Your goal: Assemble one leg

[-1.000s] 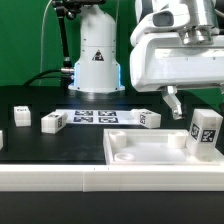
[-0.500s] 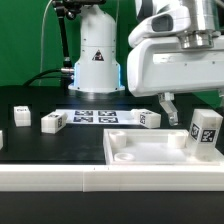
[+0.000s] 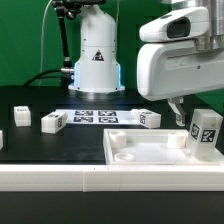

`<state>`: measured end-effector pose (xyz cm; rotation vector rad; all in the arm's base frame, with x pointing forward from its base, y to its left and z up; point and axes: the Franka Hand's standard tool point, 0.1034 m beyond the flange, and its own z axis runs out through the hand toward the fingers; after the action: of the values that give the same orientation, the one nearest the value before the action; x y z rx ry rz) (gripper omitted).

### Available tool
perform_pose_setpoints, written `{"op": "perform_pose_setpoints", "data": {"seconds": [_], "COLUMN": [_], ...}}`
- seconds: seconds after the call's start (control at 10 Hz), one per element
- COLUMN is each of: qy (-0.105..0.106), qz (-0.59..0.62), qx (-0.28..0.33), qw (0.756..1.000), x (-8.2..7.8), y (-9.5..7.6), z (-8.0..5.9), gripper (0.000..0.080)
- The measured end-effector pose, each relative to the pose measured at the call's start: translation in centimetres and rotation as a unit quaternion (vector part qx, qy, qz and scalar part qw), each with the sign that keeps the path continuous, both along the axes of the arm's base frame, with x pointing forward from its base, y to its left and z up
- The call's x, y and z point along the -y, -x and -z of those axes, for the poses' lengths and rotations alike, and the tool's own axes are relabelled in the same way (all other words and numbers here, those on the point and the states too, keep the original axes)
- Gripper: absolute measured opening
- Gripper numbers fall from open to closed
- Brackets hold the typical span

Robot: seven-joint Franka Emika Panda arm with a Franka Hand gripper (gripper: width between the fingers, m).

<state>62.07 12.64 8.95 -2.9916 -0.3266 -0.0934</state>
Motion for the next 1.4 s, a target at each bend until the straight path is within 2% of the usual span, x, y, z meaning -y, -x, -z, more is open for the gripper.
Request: {"op": "perform_pose_setpoints", "data": {"seconds": [0.3,0.7,0.9,1.0,1.1,1.4], "qy": [-0.003,-0.002,-0.002,-0.002,-0.002,-0.003], "qz": [0.054,0.058,0.058,0.058,0.059,0.068], "qx": [0.033,0.04,0.04,0.04,0.04,0.039], "qw": [0.998,0.997,0.998,0.997,0.997,0.997], "x": [0.45,0.79,0.8,0.83,0.9,0.9], "y": [-0.85,-0.74,-0.73,-0.73,-0.75,-0.74], "z": [-0.18,0.1,0.12,0.14,0.13,0.14], "gripper": [0.0649,0.0649,0.0401,0.0401,0.0291,0.0291]}}
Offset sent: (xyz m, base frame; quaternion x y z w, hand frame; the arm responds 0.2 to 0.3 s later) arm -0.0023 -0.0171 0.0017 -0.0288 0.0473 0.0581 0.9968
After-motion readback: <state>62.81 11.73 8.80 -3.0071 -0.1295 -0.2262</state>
